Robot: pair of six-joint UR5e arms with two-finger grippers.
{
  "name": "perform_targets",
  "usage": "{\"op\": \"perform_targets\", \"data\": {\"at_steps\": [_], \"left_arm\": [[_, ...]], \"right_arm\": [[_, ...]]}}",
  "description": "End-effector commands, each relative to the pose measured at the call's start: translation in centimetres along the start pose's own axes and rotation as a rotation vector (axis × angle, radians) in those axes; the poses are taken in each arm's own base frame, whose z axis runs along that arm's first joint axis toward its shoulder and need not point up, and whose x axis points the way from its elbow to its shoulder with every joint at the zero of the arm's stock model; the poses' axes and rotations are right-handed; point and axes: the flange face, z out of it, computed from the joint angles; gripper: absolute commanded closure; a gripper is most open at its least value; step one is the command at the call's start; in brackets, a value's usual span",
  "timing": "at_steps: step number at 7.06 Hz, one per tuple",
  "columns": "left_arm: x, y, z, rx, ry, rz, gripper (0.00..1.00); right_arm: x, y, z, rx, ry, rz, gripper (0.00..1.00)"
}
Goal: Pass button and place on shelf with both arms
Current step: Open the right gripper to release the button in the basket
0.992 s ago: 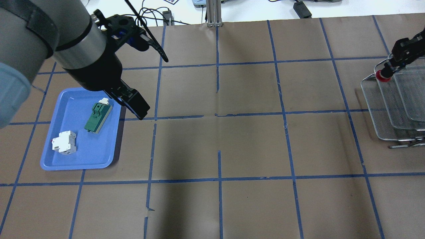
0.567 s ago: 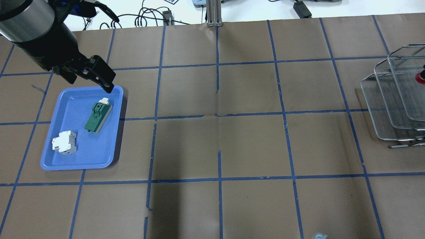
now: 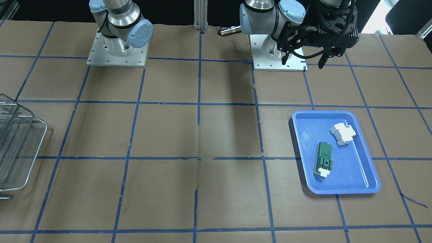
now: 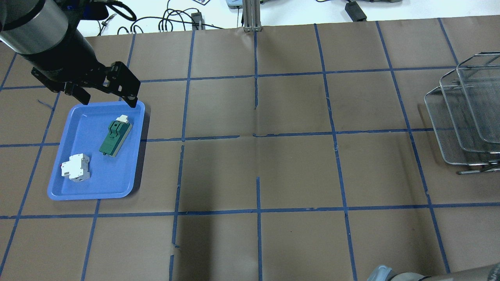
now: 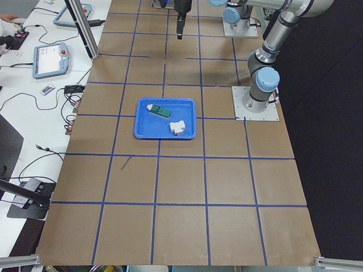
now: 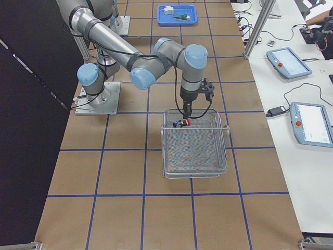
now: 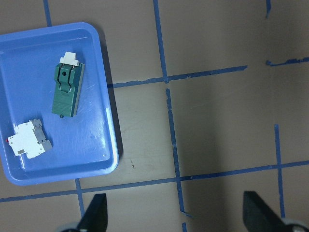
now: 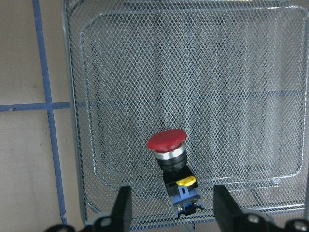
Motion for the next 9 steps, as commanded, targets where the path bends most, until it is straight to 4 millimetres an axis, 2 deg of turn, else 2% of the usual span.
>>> {"op": "perform_targets", "data": {"at_steps": [1,2,3,4,5,7,8,9], "left_arm": [[0.2,-0.4,0.8,-0.013,0.019,0.006,0.0],[0.0,-0.5,1.0,-0.016,0.022,0.0,0.0],[0.0,-0.7,0.8,-0.005,0.026,-0.014,0.0],[-0.1,-0.9,0.9,0.004,0.024,-0.016,0.0],[-0.1,-0.9,1.2,-0.005,0.017,-0.013,0.0],[-0.2,-1.2,1.2,-0.005,0.017,-0.016,0.0],[-0.2,-1.5,1.1,-0.003,0.017,-0.016,0.0],[-0.2,-1.5,1.4,-0.008,0.018,-0.014,0.0]], "right_arm": [[-0.5,0.3,-1.4,-0.009,-0.005,-0.001,0.0],[-2.3,1.6,-4.7,-0.004,-0.012,0.0,0.0],[-6.2,2.9,-7.6,-0.014,-0.089,-0.019,0.0],[-11.3,4.4,-11.4,0.022,-0.139,-0.004,0.0],[-17.2,5.2,-13.5,0.02,-0.14,0.045,0.0],[-30.5,5.8,-15.4,0.031,-0.131,0.036,0.0],[-35.3,6.4,-15.6,0.036,-0.129,0.126,0.0],[-37.8,6.0,-15.2,0.047,-0.127,0.15,0.0]]}}
